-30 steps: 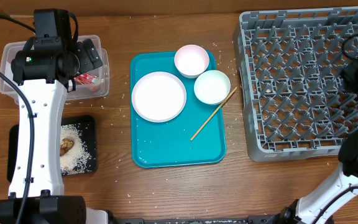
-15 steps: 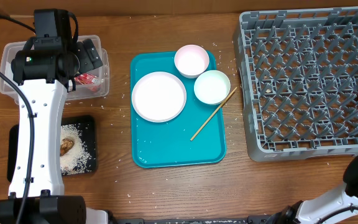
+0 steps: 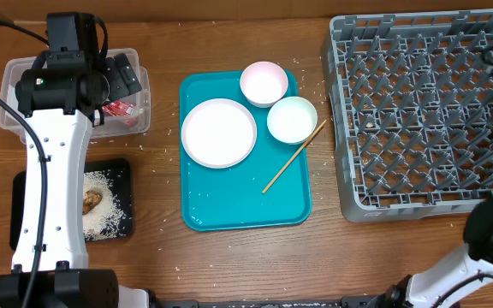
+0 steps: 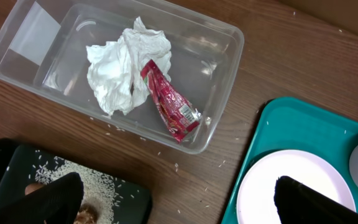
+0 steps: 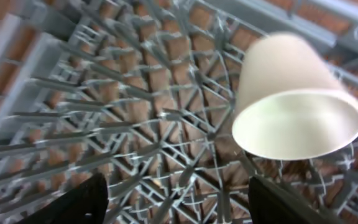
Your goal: Sort waste into correct bins and load items into the dishwasher
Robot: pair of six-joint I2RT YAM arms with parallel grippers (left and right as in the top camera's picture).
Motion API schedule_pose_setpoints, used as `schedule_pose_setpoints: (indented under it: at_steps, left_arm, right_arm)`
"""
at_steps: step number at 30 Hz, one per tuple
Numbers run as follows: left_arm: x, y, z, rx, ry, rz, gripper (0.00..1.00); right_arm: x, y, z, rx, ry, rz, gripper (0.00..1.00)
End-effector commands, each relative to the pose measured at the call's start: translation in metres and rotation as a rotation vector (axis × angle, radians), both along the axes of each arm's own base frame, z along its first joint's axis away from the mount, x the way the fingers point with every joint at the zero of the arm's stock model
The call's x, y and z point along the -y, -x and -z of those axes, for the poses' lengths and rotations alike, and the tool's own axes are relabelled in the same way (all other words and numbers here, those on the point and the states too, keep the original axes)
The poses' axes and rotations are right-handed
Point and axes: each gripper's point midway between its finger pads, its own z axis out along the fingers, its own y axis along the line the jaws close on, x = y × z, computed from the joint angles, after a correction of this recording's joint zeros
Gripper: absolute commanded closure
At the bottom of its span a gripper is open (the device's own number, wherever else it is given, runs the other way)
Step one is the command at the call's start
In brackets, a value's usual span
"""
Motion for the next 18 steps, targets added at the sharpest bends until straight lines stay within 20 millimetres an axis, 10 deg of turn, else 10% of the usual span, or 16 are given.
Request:
schedule_pose_setpoints:
  at_steps: [1,18]
  left_arm:
    - [0.000,-0.001,-0.007,0.022,0.007,-0.008,0.00]
    - [0.000,-0.001,-0.007,0.022,0.007,-0.008,0.00]
  right_arm:
    - [0.011,0.005,0.028,-0.078,0.033,0.130,0.26]
    - [0.031,-0.014,0.060,-0.086,0.092,0.171,0.28]
